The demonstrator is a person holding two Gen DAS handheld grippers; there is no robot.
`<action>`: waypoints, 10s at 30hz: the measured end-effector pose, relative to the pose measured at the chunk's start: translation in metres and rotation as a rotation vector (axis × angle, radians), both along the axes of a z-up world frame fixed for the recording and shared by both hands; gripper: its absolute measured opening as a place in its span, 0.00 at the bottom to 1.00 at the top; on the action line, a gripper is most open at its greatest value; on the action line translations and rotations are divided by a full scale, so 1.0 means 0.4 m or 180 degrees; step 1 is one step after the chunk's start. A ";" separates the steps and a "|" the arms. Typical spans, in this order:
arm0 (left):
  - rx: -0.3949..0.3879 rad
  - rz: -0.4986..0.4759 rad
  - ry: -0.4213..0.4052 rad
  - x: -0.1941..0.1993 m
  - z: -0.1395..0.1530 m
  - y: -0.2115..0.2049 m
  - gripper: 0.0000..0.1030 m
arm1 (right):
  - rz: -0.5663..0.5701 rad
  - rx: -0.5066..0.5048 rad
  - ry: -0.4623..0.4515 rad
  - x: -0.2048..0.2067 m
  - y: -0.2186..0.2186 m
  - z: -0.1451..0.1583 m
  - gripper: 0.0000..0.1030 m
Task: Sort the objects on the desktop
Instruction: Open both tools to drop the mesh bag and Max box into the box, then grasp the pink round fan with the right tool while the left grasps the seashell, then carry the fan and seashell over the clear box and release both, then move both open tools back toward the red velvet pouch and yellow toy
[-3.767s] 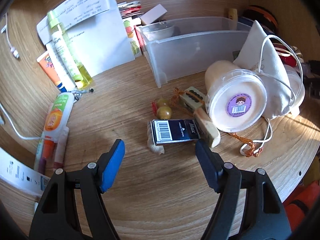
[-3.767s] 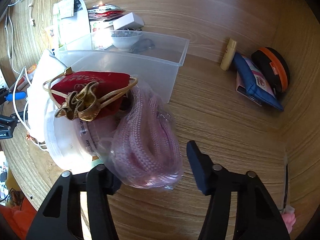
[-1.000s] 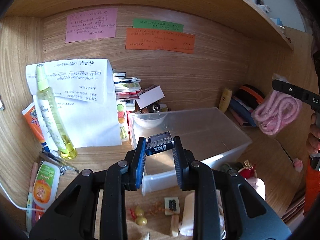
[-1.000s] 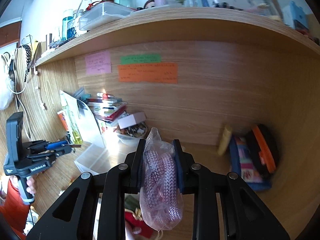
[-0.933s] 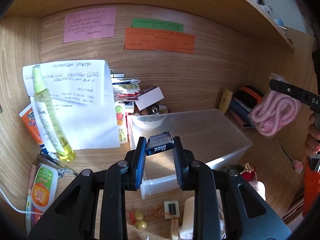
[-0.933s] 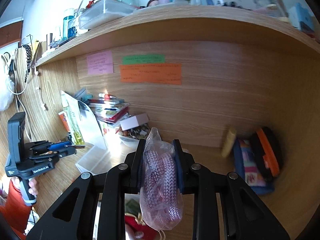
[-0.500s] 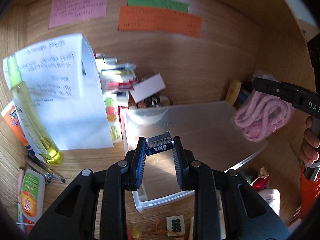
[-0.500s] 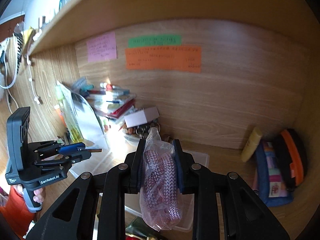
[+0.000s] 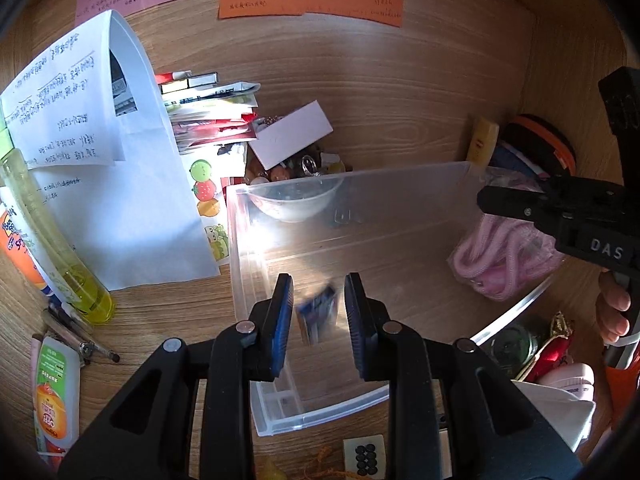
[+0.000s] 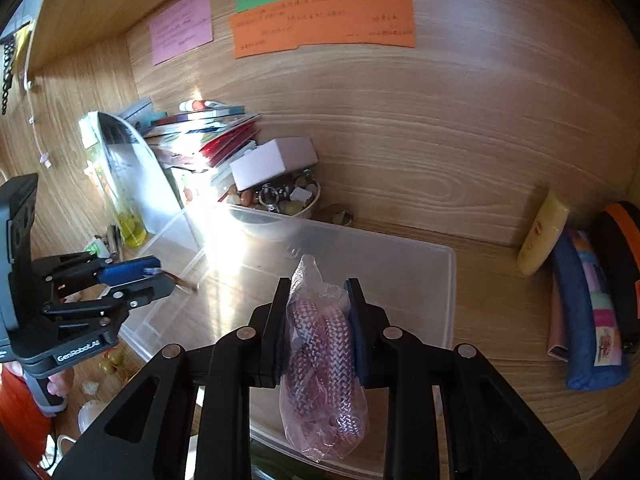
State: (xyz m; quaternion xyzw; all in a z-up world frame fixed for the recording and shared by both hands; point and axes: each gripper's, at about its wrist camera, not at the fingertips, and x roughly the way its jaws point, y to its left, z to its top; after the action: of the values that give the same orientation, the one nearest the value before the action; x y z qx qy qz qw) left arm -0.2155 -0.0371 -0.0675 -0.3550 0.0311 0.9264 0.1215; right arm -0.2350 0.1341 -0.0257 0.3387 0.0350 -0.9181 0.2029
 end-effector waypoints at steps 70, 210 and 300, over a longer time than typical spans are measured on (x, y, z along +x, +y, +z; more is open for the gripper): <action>-0.0111 0.0730 0.0155 0.421 -0.021 -0.167 0.91 | -0.0014 0.0177 0.0196 0.415 0.120 -0.075 0.99; -0.0251 0.0021 -0.0045 -0.044 -0.037 0.046 0.18 | -0.0191 0.0084 -0.0514 -0.071 -0.004 -0.064 0.59; -0.0246 0.0273 -0.0324 0.237 -0.112 -0.144 0.62 | -0.0267 0.0509 -0.0809 0.221 0.102 -0.205 0.97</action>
State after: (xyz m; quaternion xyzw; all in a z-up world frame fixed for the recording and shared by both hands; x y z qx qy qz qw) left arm -0.1208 -0.0946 -0.1122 -0.4070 0.0453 0.9097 0.0692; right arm -0.1466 0.1748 -0.1079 0.4684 0.0679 -0.8698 0.1395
